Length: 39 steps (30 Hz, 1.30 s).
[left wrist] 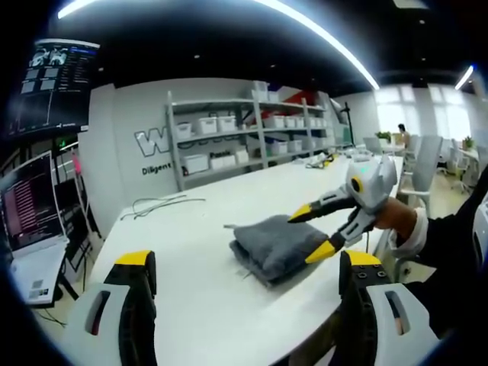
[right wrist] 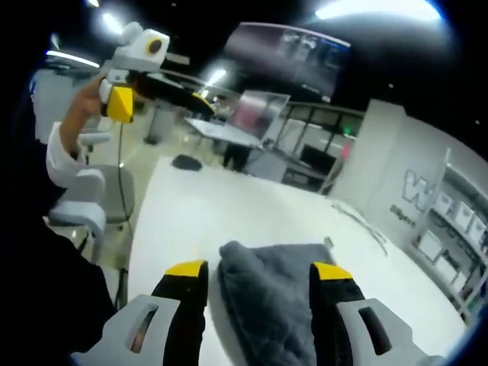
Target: Open the folded towel by lifting each exposed corner and separating the folded layers until the towel lies flat within the target outline without major curled edges
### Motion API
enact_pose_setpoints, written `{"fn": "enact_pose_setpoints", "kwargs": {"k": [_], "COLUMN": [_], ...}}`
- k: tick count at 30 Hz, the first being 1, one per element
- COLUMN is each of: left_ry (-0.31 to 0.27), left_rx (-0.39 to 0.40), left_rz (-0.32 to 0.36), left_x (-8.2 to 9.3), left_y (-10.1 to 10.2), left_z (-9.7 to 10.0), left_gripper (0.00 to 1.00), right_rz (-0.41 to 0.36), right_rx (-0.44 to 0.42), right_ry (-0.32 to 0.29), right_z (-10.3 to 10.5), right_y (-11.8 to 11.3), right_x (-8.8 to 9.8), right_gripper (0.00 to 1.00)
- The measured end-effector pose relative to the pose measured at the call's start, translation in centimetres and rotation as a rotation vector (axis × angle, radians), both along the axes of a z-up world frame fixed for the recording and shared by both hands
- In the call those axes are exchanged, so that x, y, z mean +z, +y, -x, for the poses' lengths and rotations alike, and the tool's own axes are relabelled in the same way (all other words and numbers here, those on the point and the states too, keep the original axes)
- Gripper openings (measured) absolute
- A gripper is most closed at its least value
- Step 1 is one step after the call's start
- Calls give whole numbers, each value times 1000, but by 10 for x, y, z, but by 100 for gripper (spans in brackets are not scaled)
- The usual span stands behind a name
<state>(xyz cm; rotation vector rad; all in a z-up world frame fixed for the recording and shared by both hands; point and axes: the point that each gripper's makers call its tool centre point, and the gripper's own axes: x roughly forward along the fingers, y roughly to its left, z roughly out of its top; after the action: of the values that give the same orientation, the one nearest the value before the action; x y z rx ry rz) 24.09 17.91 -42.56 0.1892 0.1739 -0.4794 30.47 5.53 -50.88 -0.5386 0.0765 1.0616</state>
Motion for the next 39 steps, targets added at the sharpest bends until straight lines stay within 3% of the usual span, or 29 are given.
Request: {"fn": "enact_pose_setpoints", "kwargs": {"k": [39], "left_ry": [2], "left_rx": [8], "left_rz": [-16], "left_x": [-2], "left_y": [4], "left_z": [0], "left_gripper": [98], "right_rz": [41], "right_rx": [7], "right_ry": [-12], "right_z": [-4], "right_y": [5], "right_x": [-11], "right_gripper": [49]}}
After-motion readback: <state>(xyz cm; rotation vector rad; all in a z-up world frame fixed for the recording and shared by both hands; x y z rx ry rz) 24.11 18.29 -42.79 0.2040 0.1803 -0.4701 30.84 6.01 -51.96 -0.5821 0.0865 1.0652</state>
